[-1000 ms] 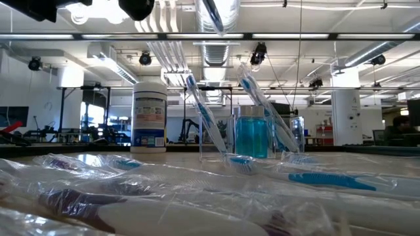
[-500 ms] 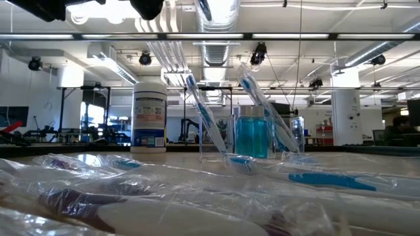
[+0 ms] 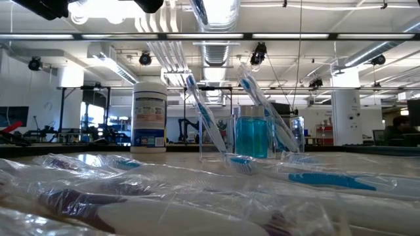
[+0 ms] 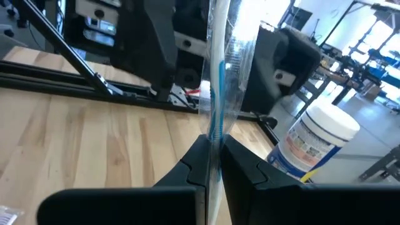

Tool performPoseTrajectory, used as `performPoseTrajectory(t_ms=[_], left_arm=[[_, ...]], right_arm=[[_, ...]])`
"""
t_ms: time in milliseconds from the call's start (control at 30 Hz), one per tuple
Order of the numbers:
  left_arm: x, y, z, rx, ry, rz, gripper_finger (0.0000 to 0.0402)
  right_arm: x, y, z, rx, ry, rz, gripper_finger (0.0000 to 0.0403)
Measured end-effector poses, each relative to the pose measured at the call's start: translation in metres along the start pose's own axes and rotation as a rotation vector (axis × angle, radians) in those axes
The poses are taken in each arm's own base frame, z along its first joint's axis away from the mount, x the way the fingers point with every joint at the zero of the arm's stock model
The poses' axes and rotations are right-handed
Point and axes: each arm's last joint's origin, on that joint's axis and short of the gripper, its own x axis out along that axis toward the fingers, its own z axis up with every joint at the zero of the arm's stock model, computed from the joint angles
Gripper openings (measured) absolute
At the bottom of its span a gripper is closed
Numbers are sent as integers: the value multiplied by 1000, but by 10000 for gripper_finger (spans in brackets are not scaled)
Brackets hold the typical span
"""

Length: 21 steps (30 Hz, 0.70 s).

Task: Pick & Place toothbrushing station
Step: Put the blue toothbrush into the transparent organizer

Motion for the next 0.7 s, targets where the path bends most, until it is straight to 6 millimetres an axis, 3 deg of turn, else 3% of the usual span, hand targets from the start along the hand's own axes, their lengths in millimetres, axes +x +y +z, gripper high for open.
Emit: performPoseTrajectory(t_ms=[333,533,700], left_arm=[[0,0,-1,19,11,-20,30],[0,-1,-1,30,10,-33,23],[-4,0,4,16,12,-27,23]], right_arm=[[0,1,2,14,-19,18,18],[0,0,2,24,-18,15,24],[0,0,0,24,-4,-11,63]])
